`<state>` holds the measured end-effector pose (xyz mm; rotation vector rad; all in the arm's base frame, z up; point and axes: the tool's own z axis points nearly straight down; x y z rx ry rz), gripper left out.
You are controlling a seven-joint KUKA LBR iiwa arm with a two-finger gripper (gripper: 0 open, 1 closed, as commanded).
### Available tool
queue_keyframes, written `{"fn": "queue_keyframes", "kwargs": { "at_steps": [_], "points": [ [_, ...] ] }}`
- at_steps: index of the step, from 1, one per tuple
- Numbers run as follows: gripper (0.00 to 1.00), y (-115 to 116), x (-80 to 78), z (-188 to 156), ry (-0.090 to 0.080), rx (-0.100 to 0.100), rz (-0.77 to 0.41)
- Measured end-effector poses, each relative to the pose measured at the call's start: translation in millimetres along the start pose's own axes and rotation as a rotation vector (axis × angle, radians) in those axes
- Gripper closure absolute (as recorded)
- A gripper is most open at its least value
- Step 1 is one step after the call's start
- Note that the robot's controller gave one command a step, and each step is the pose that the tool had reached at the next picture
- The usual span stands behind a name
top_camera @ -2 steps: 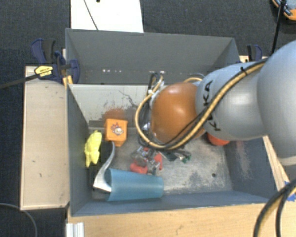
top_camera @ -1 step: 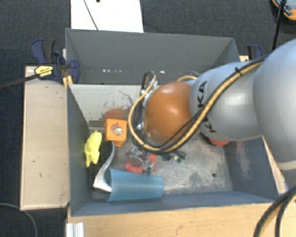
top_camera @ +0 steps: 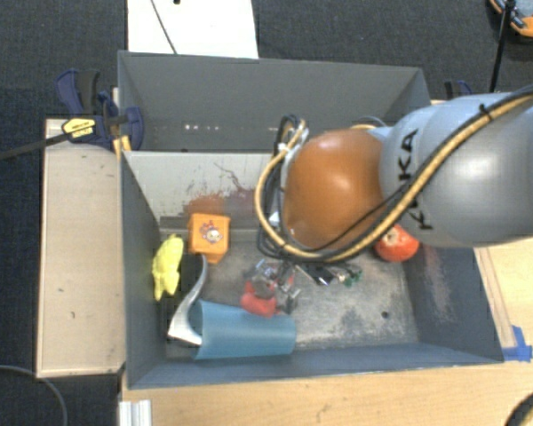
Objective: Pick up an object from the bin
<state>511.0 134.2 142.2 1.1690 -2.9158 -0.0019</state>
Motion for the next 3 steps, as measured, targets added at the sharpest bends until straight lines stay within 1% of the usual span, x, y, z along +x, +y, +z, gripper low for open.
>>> {"fn": "queue_keyframes", "kwargs": {
  "at_steps": [1, 2, 3],
  "points": [
    [1.00, -10.2, -22.5, -61.6, -0.001, 0.001, -0.010],
    [1.00, -7.0, -23.4, -38.7, -0.011, 0.007, -0.039],
    [1.00, -4.4, -19.9, -21.4, -0.007, 0.004, -0.045]
  ]
}}
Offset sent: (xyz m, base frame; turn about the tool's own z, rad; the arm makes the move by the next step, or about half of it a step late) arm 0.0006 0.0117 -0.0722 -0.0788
